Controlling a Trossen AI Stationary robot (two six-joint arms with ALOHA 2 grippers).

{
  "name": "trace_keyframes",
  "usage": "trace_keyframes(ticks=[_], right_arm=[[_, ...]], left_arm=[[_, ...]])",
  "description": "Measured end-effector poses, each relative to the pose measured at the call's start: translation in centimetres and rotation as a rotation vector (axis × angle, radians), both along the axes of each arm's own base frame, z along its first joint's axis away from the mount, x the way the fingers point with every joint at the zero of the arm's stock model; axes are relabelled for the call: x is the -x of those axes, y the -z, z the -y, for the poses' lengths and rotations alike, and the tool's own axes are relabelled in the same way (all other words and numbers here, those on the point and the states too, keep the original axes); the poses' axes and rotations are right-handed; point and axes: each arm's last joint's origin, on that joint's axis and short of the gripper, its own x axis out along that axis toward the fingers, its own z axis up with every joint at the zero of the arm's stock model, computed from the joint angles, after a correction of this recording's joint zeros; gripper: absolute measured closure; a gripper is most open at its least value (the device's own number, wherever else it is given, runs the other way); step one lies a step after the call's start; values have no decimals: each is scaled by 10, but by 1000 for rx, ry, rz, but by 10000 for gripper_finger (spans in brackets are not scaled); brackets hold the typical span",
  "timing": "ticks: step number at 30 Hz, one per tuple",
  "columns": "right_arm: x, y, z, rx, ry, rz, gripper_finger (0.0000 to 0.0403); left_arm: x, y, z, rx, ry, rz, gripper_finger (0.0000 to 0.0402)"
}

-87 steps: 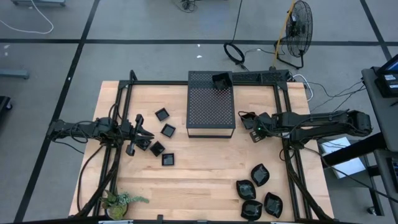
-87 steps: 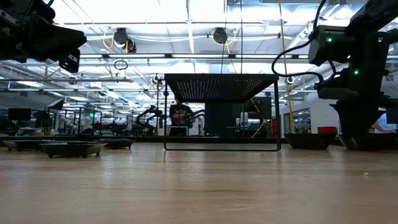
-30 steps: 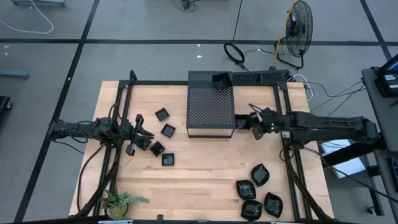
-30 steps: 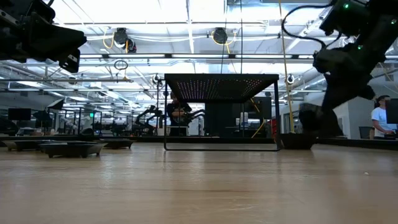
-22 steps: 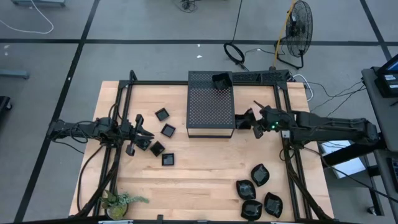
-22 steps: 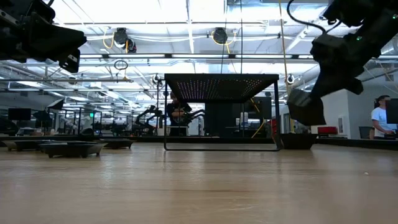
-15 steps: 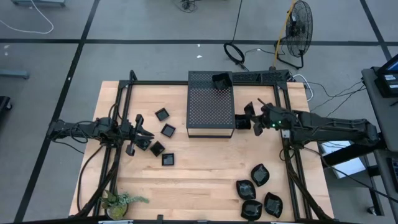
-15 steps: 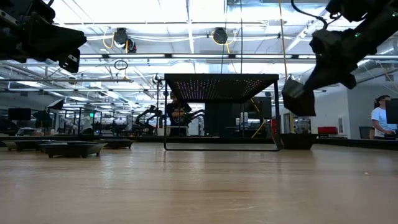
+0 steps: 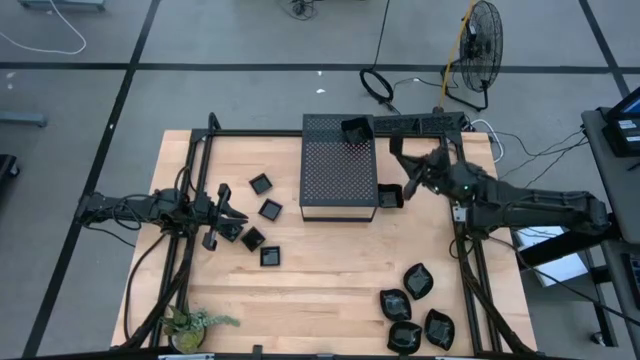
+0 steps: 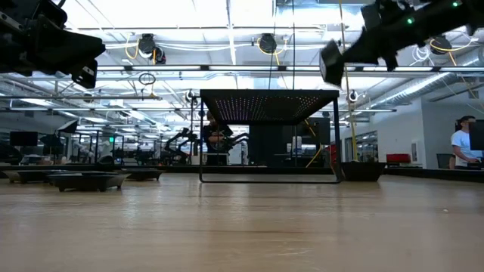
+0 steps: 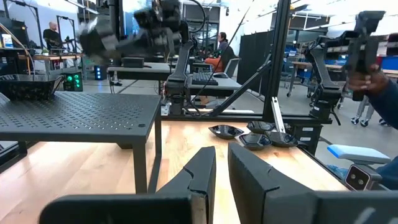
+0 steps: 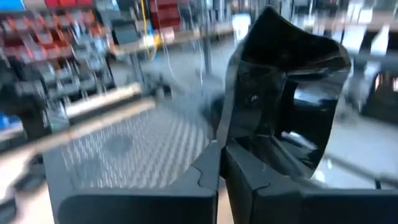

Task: Pick & Place Mini shaped plates
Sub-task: Stack the distorted square plate on top of the distorted square plate on the shelf

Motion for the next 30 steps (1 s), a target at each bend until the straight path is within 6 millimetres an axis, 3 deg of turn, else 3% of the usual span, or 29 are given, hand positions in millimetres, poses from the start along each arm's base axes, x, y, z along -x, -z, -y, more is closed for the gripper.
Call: trace_keyframes(ticks=[7,18,23,30], right_arm=[[-27,-45,9,43,-31,-38,400],[-108,-97,50,-61,-38,-366,402],[-138,-98,77,-132,-37,-467,402],[-151,-72,102,-232,2,-608,402]], left_arm=[[0,0,0,0,0,0,355],[0,0,0,0,0,1,355],[0,0,0,0,0,1,355],[0,0,0,0,0,0,355]])
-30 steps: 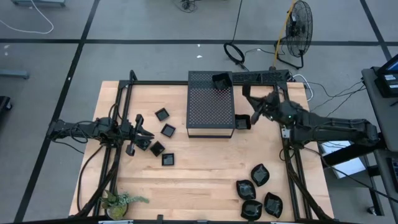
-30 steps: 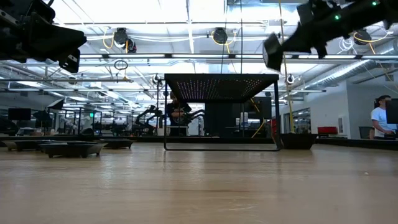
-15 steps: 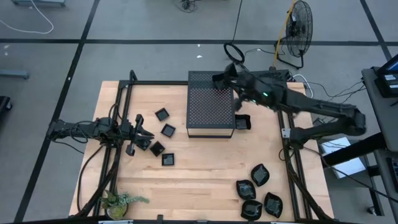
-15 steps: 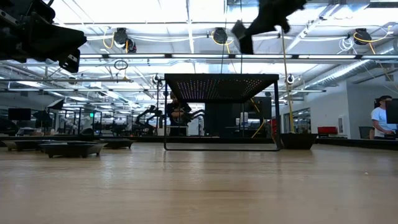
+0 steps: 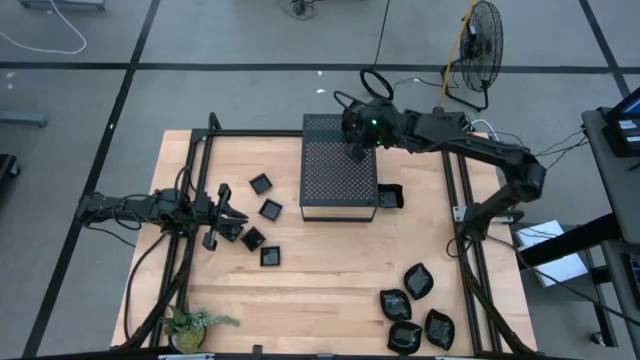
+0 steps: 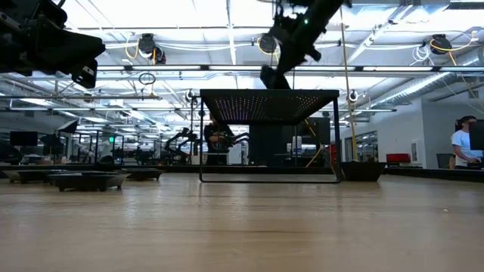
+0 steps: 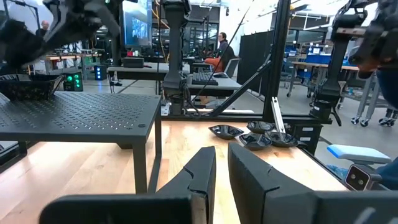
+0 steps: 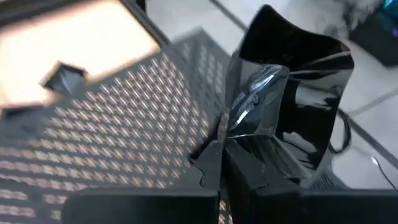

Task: Pick & Place Mini shaped plates
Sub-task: Stack the distorted square plate on top of the distorted square plate on the shelf

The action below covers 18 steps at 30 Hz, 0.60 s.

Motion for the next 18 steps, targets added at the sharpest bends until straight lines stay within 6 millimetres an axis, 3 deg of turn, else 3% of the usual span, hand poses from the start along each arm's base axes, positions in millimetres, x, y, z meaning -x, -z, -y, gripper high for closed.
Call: trace_keyframes(ticks=[18], right_arm=[[1,5,-6,-28,-14,-57,402]], left_arm=[[0,0,0,0,0,1,355]])
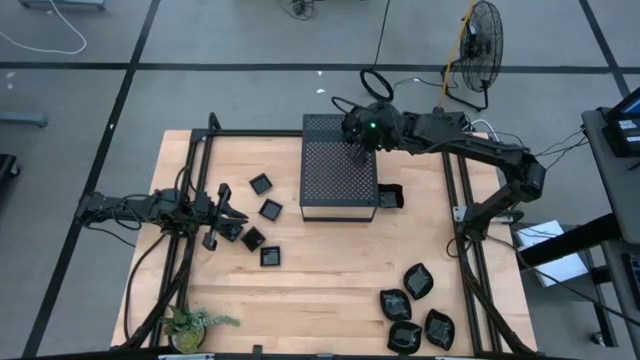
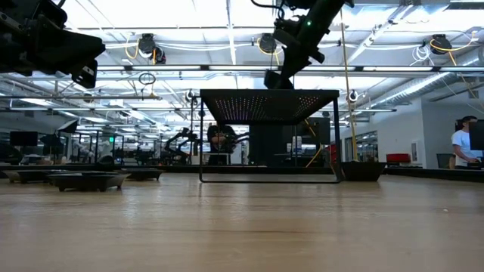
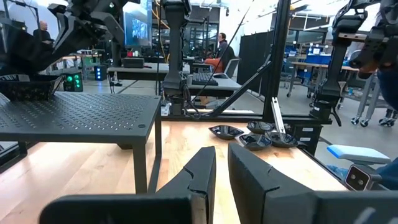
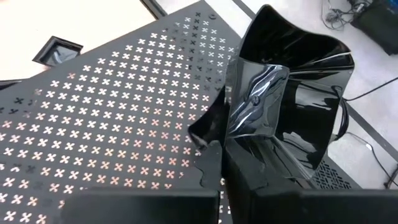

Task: Pick & Place Mini shaped plates
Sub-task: Stack the distorted square plate on top of the distorted square plate on the shelf

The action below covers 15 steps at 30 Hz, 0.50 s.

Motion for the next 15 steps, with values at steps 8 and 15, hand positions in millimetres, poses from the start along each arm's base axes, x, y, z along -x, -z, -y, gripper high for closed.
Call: trace_keyframes(ticks=[8,15], right_arm=[[0,0,0,-1,0,-1,378],[0,0,0,-1,0,-2,374]], left_arm=[[0,0,0,0,0,0,355],[0,0,0,0,0,-1,355]])
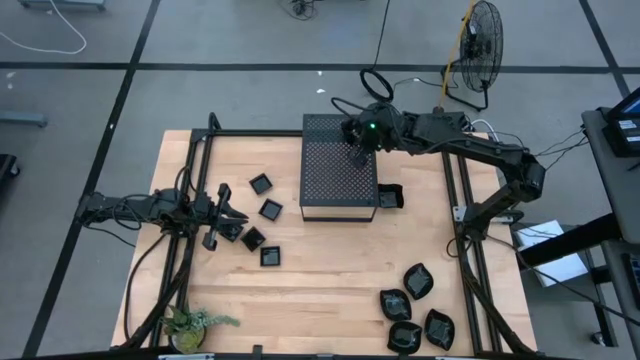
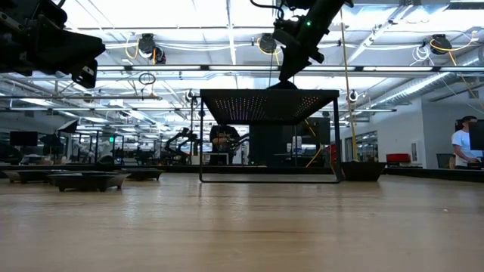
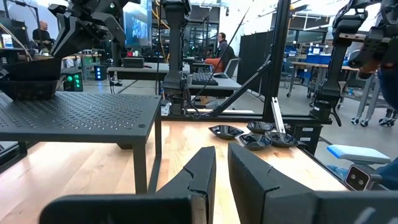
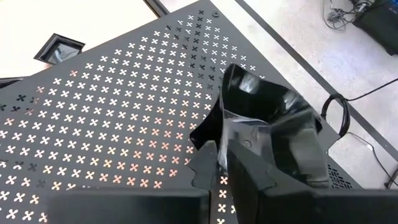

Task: Pick & Place Mini shaped plates
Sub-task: Stack the distorted square plate on top of the distorted square plate on the shelf

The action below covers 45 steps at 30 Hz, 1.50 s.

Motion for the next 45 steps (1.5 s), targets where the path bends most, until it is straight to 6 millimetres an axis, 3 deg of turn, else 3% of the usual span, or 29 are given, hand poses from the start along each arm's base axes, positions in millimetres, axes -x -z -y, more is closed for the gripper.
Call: trace_keyframes(ticks=[18,29,38,45], right_arm=[[1,3,-8,-21,-20,-49,343],[36,9,-37,-221,101,-288,267],[63,39,-51,-314,218,-409,252],[86,75,-53,-330,283,-312,250]], left_arm=[[0,0,0,0,0,1,355],[0,0,0,0,0,0,355],[0,0,0,0,0,0,355],[0,0,0,0,0,0,355]])
